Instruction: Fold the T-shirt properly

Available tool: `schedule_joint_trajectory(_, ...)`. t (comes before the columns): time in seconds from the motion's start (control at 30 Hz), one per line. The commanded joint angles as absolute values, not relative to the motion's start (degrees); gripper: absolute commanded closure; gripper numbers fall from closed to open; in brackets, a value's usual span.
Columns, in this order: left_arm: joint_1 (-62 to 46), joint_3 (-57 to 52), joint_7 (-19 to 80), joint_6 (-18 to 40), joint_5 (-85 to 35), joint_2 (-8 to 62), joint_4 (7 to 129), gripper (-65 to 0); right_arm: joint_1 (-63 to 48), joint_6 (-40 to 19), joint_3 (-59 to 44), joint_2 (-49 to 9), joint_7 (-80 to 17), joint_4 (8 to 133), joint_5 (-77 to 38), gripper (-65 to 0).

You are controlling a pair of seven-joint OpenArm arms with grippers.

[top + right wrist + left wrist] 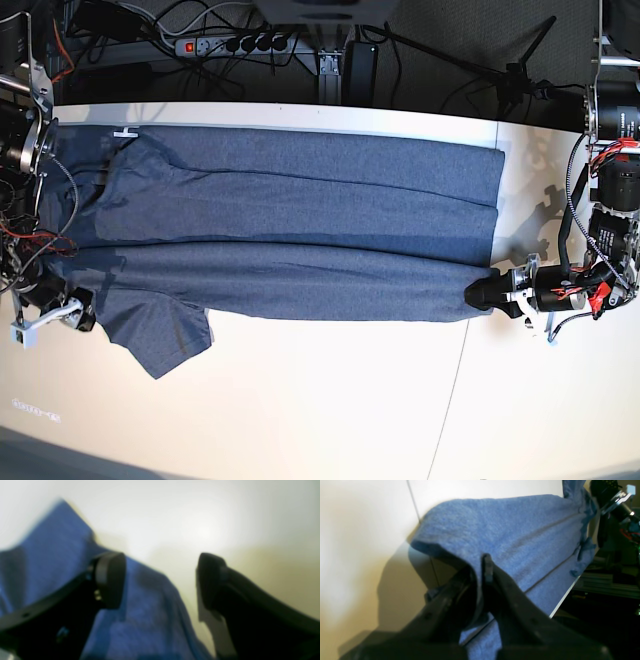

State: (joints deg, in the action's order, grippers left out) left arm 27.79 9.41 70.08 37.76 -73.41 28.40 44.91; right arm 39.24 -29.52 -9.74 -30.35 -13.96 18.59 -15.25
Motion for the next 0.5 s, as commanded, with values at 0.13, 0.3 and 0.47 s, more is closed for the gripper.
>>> schedule_joint_trajectory(0.13,29.5,9.0,69.7,40.0,-74.6,29.2,45.8,0.0,41.2,-29.4,-10.1,-30.9,-12.4,19.1,-14.0,-44.3)
schedule_joint_trajectory(0.3,29.5,9.0,69.7,40.0,-74.5,29.3,45.8,0.0,41.6,-29.4,-10.0,-29.8,-12.4,19.3,-10.8,-44.3)
schedule_joint_trajectory(0.47,29.5,9.0,70.2,40.0,-74.6,29.3,45.8,0.0,43.3,-29.4,-9.6,-29.4,-12.4,19.4,-7.3,-44.3)
